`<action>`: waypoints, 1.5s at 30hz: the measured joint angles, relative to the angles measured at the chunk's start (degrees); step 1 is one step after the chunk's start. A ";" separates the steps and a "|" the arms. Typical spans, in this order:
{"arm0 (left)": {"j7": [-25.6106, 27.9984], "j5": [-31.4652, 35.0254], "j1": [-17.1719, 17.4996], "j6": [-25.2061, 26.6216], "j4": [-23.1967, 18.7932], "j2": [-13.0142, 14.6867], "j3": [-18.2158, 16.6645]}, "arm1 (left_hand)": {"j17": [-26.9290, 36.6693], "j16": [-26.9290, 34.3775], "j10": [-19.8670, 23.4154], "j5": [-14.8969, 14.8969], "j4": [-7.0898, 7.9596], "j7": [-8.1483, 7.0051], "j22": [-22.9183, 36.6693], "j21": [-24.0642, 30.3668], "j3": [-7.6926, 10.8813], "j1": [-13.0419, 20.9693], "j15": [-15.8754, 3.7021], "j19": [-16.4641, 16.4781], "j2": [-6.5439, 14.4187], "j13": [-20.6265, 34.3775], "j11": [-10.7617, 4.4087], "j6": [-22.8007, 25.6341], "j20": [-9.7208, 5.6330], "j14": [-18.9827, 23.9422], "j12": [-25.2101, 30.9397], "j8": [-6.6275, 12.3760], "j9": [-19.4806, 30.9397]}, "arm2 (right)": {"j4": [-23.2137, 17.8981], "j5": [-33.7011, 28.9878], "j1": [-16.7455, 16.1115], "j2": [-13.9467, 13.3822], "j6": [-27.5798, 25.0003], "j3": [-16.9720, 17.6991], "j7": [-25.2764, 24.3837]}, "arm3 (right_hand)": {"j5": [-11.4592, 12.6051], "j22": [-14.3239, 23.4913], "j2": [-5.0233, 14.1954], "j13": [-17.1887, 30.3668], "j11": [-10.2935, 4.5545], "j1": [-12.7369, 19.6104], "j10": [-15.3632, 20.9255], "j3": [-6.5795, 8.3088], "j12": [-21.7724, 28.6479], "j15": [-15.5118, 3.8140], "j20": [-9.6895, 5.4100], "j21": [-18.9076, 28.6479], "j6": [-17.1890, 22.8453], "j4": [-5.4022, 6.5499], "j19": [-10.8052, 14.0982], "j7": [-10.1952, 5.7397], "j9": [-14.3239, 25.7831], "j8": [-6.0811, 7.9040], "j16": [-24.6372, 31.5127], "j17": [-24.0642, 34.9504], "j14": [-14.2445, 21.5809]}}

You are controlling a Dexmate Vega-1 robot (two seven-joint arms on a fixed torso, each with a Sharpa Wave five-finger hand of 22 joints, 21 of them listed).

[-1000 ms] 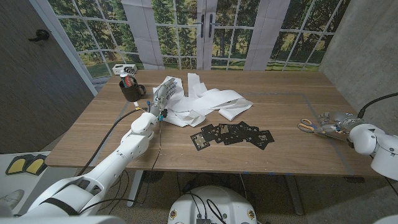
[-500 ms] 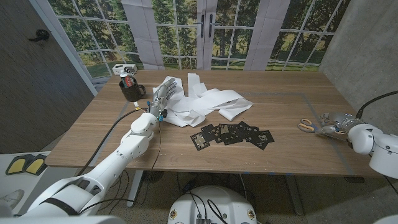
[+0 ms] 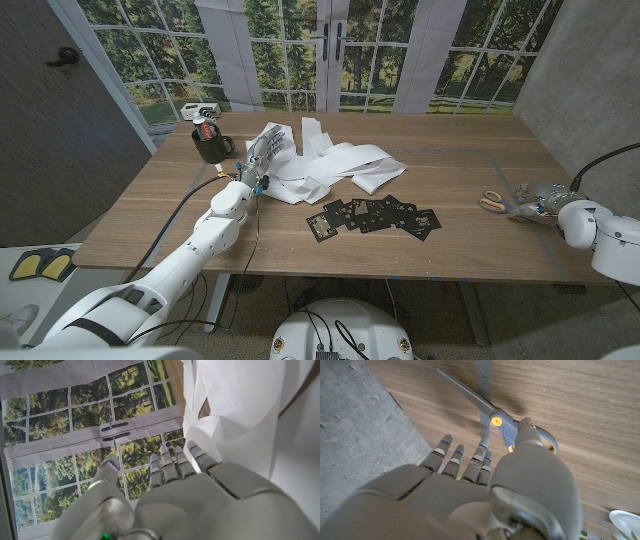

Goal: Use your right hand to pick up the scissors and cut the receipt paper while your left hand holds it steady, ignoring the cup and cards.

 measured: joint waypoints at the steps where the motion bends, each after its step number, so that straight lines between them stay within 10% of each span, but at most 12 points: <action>1: 0.00 0.00 0.02 0.00 0.00 -0.01 0.00 | 0.00 0.00 0.00 0.00 0.00 0.00 0.00 0.00 0.00 0.00 0.00 0.00 0.00 0.00 0.00 0.00 0.00 0.00 0.00 0.00 0.00 | 0.00 0.31 0.00 0.00 -0.07 0.00 -0.21 | 0.00 0.00 0.00 0.17 0.09 0.00 -0.09 0.00 -0.16 0.09 0.00 0.00 -0.14 0.00 0.00 0.14 0.00 0.00 0.00 0.00 -0.09; 27: 0.04 -0.69 0.16 -0.31 0.67 -0.54 -0.36 | 0.00 0.00 0.00 0.00 0.00 0.00 -0.14 0.00 0.00 -0.30 0.00 0.00 0.31 0.00 0.00 0.00 0.00 0.00 0.00 0.00 0.00 | 0.20 6.71 7.86 -4.80 -0.73 -10.23 -4.67 | -0.97 0.00 2.04 2.20 0.81 2.04 -1.17 1.27 0.53 -0.20 0.63 0.00 -2.83 0.15 -0.62 0.15 -0.01 -0.43 0.00 0.53 -0.99; 41: -0.09 -1.13 0.30 -0.65 0.89 -0.85 -0.48 | 0.25 0.00 0.00 0.00 0.47 0.00 0.02 0.00 -0.47 -1.43 0.00 0.00 0.37 0.14 0.00 0.00 0.00 0.00 0.00 0.00 0.00 | 0.20 8.83 7.86 -4.80 -0.45 -10.23 -6.95 | -1.01 0.00 3.32 4.59 0.73 3.31 -0.32 2.61 3.00 -0.17 0.00 0.00 -3.13 0.53 -1.24 -0.15 -0.02 -0.43 0.85 1.96 -0.95; 45: -0.10 -1.14 0.38 -0.69 0.90 -0.86 -0.53 | 0.30 0.00 0.03 0.00 0.47 0.00 0.02 0.00 -0.47 -1.66 0.00 0.00 0.15 0.14 0.03 0.00 0.00 0.00 0.00 0.00 0.00 | 0.31 9.40 11.80 -5.90 -0.27 -15.64 -7.63 | -0.77 0.11 3.92 5.58 0.79 3.31 -1.01 3.17 3.96 -0.13 -0.45 0.09 -3.13 0.48 -0.79 -0.15 -0.02 -0.43 2.03 3.41 0.22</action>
